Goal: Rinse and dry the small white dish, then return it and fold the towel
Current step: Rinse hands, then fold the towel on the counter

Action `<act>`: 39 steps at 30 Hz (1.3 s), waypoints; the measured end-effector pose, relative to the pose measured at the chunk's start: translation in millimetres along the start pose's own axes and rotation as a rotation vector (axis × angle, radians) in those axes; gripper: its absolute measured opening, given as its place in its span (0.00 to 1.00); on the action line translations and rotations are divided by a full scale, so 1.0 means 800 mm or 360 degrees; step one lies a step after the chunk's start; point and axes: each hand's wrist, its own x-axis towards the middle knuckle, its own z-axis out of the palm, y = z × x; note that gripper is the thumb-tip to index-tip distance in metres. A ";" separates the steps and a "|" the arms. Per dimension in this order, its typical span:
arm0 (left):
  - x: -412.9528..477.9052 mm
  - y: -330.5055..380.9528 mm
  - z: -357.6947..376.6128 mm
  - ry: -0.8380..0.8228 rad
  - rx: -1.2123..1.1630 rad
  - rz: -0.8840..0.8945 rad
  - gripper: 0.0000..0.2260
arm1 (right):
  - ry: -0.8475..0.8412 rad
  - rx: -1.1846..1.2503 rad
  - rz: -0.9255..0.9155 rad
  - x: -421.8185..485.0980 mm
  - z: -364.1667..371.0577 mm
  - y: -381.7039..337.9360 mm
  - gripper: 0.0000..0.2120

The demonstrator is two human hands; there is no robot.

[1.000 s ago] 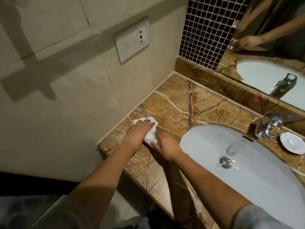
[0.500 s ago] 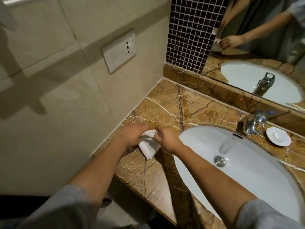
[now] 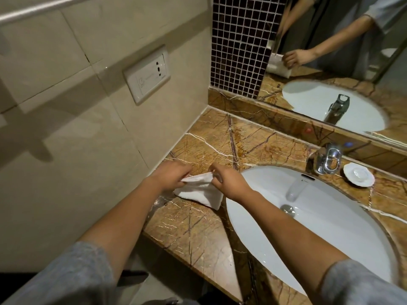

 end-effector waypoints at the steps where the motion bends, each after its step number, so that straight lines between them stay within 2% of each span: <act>1: 0.001 -0.001 0.000 -0.0006 -0.0005 0.0000 0.11 | -0.0016 0.0004 0.0047 0.000 0.002 0.002 0.13; 6: 0.001 -0.006 0.005 -0.0066 0.0148 0.0043 0.11 | -0.0201 -0.0117 0.0089 -0.005 0.014 0.007 0.25; 14: 0.004 -0.009 0.009 -0.0052 -0.0139 -0.0170 0.02 | -0.0215 -0.0443 -0.0035 -0.003 0.026 0.008 0.27; 20: 0.018 -0.015 -0.001 -0.0018 -0.0270 -0.0237 0.04 | 0.0084 -0.0404 0.0221 0.010 0.022 -0.003 0.05; 26: 0.051 -0.026 -0.043 0.0461 -0.0515 -0.0247 0.07 | 0.0557 -0.0412 0.0148 0.048 -0.042 -0.009 0.05; 29: 0.062 -0.035 -0.052 0.0545 -0.0427 -0.0223 0.11 | 0.0627 -0.0505 0.0065 0.055 -0.052 -0.007 0.08; 32: 0.055 -0.033 -0.029 0.0453 -0.0362 -0.0251 0.12 | 0.0487 -0.0545 0.0085 0.046 -0.029 -0.003 0.10; 37: 0.024 -0.020 0.050 -0.0099 -0.0278 -0.0347 0.11 | -0.0141 -0.0397 0.0235 -0.002 0.054 -0.004 0.13; 39: 0.012 -0.022 0.067 -0.0067 -0.0285 -0.0320 0.13 | -0.0163 -0.0262 0.0306 -0.016 0.079 -0.010 0.13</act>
